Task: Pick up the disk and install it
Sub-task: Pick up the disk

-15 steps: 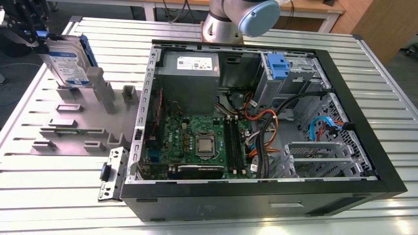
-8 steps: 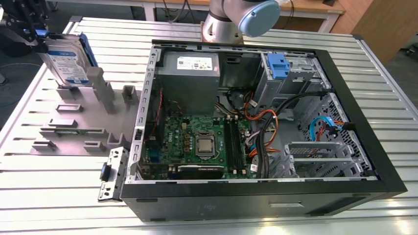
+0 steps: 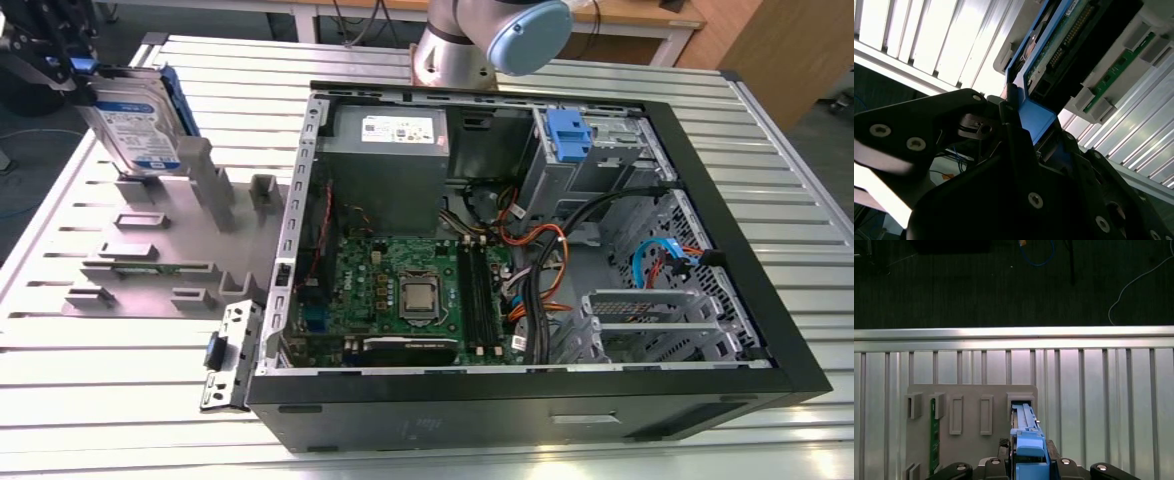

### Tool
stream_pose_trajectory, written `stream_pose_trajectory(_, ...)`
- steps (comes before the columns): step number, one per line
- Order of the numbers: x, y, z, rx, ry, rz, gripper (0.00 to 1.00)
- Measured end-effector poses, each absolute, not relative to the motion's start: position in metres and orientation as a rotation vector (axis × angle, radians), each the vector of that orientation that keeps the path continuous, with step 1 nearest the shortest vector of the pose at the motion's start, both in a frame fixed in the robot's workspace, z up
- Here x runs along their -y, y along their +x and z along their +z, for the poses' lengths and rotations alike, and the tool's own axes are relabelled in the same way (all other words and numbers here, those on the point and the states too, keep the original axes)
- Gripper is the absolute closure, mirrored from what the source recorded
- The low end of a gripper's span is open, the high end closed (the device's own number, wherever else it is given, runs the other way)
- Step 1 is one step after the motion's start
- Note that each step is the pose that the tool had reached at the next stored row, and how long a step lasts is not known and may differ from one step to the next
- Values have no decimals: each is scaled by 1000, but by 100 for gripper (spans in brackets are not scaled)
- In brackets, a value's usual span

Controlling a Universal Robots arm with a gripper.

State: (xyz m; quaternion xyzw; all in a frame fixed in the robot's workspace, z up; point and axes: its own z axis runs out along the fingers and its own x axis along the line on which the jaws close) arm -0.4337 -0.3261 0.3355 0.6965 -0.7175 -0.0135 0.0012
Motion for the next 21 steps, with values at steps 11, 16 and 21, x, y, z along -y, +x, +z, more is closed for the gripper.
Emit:
stream_pose_trajectory(11,326,-434,339,2252,2186,-42,64)
stream_pose_trajectory(16,326,-434,339,2252,2186,-42,64)
stream_pose_trajectory(21,326,-434,351,2252,2186,-42,64)
